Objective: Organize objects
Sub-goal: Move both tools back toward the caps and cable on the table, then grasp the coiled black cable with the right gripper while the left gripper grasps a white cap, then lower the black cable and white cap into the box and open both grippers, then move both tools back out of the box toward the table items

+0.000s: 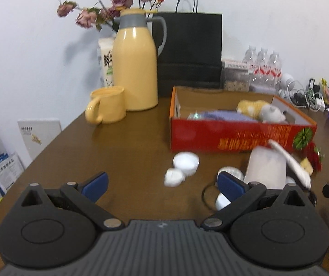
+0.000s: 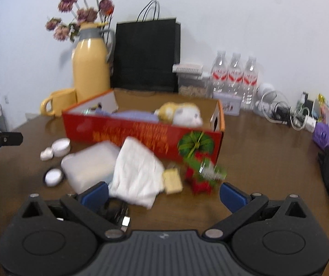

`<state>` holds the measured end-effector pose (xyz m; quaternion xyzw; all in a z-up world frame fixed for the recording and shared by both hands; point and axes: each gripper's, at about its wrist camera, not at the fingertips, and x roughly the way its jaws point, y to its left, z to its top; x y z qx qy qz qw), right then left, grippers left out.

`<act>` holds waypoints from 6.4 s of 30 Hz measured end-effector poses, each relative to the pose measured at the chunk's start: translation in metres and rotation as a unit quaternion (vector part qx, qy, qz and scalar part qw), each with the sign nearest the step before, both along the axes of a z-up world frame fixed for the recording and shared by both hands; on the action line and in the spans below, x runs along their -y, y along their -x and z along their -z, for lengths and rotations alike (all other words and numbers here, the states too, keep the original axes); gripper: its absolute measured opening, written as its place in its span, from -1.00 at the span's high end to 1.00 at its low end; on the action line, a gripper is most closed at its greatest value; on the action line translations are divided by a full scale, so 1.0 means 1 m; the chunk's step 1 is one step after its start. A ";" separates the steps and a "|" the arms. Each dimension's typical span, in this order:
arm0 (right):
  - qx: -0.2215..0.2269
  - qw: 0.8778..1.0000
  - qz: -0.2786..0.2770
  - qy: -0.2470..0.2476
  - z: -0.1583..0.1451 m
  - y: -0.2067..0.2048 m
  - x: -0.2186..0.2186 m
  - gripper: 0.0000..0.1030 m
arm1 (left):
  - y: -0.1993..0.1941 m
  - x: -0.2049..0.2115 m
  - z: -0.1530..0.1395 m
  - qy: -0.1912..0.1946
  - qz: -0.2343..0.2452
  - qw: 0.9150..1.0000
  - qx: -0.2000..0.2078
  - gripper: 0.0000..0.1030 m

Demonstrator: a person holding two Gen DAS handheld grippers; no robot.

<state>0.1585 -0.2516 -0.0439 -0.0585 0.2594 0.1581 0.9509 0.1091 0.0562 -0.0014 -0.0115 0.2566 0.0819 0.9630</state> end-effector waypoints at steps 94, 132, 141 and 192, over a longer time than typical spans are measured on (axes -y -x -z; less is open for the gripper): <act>0.112 0.992 -0.050 -0.009 -0.013 0.009 -0.010 0.21 | -0.020 0.097 -0.011 0.006 0.101 0.993 0.054 0.44; 0.075 0.997 0.005 -0.031 -0.020 -0.164 -0.055 0.21 | -0.184 0.080 -0.022 0.006 0.055 0.995 0.083 0.44; 0.073 0.997 0.002 -0.025 -0.018 -0.160 -0.053 -0.03 | -0.179 0.078 -0.023 0.012 0.044 0.994 0.095 -1.00; 0.096 0.995 0.004 0.018 -0.032 -0.058 -0.008 -1.00 | -0.075 0.051 -0.035 -0.002 0.029 0.997 0.078 -1.00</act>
